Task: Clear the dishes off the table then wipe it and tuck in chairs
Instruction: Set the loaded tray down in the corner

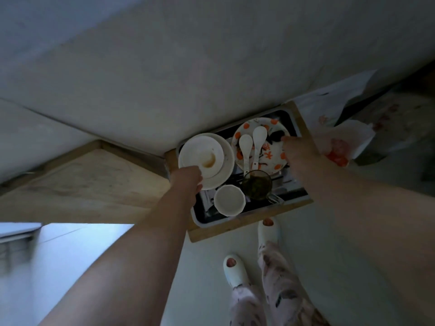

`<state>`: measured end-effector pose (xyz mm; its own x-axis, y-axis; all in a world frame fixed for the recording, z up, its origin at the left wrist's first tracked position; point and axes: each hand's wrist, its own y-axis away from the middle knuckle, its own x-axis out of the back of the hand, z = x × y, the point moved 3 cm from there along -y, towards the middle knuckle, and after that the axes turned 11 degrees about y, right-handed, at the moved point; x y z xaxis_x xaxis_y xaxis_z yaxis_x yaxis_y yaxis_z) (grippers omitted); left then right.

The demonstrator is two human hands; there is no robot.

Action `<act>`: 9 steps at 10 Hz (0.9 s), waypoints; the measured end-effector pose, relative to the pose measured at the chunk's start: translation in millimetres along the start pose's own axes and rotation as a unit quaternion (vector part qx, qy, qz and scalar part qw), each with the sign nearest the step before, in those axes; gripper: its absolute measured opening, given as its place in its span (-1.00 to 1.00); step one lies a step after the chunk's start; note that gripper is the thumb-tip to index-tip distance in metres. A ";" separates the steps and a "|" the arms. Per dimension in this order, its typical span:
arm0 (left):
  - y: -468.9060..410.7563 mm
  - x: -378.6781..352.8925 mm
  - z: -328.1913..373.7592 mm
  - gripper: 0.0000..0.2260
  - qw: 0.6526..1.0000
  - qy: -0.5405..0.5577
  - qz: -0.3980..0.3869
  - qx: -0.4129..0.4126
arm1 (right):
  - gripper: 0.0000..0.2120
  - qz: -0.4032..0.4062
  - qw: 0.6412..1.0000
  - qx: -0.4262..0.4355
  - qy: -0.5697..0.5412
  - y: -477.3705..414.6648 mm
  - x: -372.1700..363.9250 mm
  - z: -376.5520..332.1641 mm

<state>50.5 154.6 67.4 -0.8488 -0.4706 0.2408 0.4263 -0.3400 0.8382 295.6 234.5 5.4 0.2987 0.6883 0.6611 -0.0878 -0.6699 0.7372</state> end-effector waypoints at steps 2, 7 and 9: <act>58.9 2.4 23.5 -0.70 0.997 -0.020 -0.047 -0.051 | -0.66 0.006 0.888 -0.066 -0.456 89.9 12.7 6.1; 228.4 7.8 -1.3 -0.87 0.912 -0.242 -0.261 -0.203 | -0.82 0.176 0.818 -0.092 -0.539 294.6 -25.2 28.7; 301.0 28.4 -47.8 -0.88 0.847 -0.305 -0.353 -0.256 | -0.76 0.264 0.792 -0.131 -0.534 403.4 -69.0 59.7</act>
<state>169.7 0.0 303.1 -0.8859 0.4515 0.1063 -0.3076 -0.7433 0.5941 296.4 -99.9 248.9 0.7765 -0.3908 0.4944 -0.6209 -0.6088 0.4939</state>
